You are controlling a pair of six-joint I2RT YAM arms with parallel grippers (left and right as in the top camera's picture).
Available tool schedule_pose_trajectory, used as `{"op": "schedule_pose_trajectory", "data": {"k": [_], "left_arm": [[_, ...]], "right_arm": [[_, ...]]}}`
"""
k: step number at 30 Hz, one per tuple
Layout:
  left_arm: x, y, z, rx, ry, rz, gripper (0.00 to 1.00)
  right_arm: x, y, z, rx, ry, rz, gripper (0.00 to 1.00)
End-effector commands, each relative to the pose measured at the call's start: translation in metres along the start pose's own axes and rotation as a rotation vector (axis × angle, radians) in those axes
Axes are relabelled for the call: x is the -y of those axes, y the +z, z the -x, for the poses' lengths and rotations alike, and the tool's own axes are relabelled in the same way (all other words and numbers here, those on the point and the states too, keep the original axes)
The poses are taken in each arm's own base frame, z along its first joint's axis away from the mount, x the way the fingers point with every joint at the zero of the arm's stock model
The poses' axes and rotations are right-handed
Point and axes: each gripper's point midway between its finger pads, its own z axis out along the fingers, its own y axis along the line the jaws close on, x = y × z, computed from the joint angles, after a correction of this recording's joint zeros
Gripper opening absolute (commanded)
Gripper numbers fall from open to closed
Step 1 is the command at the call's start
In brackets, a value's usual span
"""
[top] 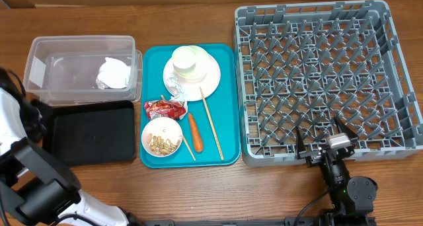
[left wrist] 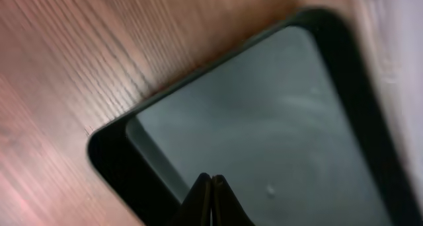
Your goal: Sort waste into correct bins and load items into the dishwasher
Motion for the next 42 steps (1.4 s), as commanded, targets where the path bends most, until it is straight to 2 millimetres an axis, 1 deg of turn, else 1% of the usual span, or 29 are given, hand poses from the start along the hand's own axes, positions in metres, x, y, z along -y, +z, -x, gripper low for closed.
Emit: {"op": "schedule_pose_trajectory", "data": {"k": [1,4,8,13,22,23,24,25,26,29,33,37,42], "left_arm": [[-0.013,0.02,-0.007,-0.009,-0.041,0.016,0.04],[-0.012,0.032,-0.006,0.008,-0.045,0.0,0.04],[0.0,0.036,-0.002,0.037,-0.016,-0.041,0.04],[0.008,0.039,0.005,0.071,-0.017,-0.078,0.05],[0.014,0.064,0.007,0.114,-0.02,-0.114,0.04],[0.019,0.065,0.008,0.121,-0.019,-0.138,0.04],[0.027,0.066,0.009,0.124,-0.016,-0.188,0.04],[0.042,0.062,0.011,0.126,0.002,-0.268,0.04],[0.05,0.06,0.012,0.131,0.018,-0.31,0.04],[0.067,0.053,0.019,0.156,0.054,-0.403,0.04],[0.073,0.049,0.028,0.211,0.106,-0.417,0.04],[0.074,0.05,0.028,0.217,0.107,-0.42,0.04],[0.072,0.066,0.027,0.222,0.1,-0.41,0.04]], "right_arm": [[0.0,0.0,-0.002,0.002,0.007,-0.002,1.0],[0.0,0.0,-0.002,0.002,0.007,-0.002,1.0],[0.0,0.0,-0.002,0.003,0.007,-0.002,1.0],[0.0,0.0,-0.002,0.002,0.007,-0.002,1.0],[0.0,0.0,-0.002,0.003,0.007,-0.002,1.0],[0.0,0.0,-0.002,0.003,0.007,-0.002,1.0],[0.0,0.0,-0.002,0.003,0.007,-0.002,1.0],[0.0,0.0,-0.002,0.003,0.007,-0.002,1.0],[0.0,0.0,-0.002,0.003,0.007,-0.002,1.0],[0.0,0.0,-0.002,0.003,0.007,-0.002,1.0],[0.0,0.0,-0.002,0.003,0.007,-0.002,1.0],[0.0,0.0,-0.002,0.003,0.007,-0.002,1.0],[0.0,0.0,-0.002,0.003,0.007,-0.002,1.0]]}}
